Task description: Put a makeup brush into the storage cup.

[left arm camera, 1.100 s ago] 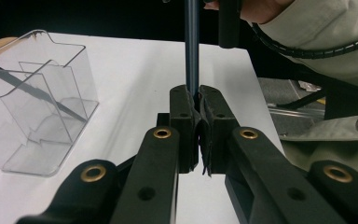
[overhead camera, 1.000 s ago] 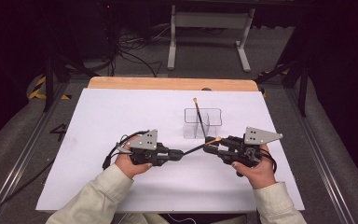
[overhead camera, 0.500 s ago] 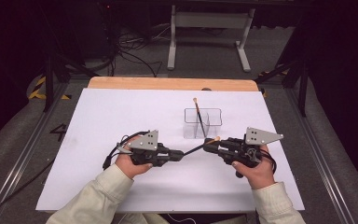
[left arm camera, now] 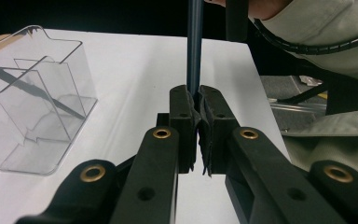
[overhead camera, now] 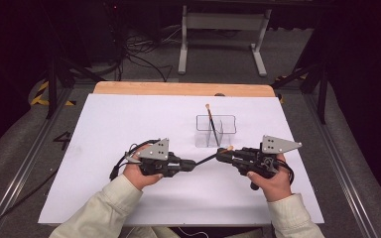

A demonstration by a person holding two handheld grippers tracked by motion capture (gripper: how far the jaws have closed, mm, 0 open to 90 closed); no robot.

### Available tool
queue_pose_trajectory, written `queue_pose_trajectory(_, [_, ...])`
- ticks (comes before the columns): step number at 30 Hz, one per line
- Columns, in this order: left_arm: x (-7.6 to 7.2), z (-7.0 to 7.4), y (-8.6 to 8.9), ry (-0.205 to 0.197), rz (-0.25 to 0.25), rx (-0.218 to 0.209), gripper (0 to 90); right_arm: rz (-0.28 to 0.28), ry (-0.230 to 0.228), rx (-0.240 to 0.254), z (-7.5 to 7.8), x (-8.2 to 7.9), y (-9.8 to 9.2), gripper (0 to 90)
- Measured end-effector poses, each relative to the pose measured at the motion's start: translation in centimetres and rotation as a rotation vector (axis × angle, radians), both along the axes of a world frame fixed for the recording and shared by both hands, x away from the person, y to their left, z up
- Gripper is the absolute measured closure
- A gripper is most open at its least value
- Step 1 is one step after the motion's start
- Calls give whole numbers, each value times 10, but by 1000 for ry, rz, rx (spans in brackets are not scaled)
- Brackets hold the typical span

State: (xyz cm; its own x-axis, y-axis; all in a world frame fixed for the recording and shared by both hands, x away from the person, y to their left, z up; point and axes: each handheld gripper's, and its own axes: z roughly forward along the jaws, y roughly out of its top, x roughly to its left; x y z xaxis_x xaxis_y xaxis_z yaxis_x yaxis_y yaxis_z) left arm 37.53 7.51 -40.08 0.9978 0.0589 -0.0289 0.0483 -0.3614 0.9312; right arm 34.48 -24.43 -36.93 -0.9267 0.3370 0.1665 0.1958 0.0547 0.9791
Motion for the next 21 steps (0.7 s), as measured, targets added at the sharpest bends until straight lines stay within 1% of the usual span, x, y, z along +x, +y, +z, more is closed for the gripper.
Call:
queue_pose_trajectory(7, [1, -1, 0, -4, 4, 2, 835, 18, 26, 20, -1, 0, 0, 842])
queue_pose_trajectory(11, [0, 0, 0, 11, 3, -11, 826, 21, 14, 9, 3, -4, 2, 846])
queue_pose_trajectory(15, [0, 1, 1, 17, 13, -10, 815, 20, 11, 5, 5, -5, 2, 846])
queue_pose_trajectory(16, [0, 1, 1, 25, 19, -13, 801, 18, 11, 3, 5, -5, 2, 847])
queue_pose_trajectory(17, [1, 1, 1, 29, 24, -14, 756, 13, 10, -4, 5, -5, 1, 847])
queue_pose_trajectory(18, [0, 2, 2, 31, 26, -13, 727, 11, 10, -5, 6, -4, 1, 847])
queue_pose_trajectory(21, [0, 3, 4, 35, 51, -13, 650, 2, 9, -14, 7, -4, 0, 847])
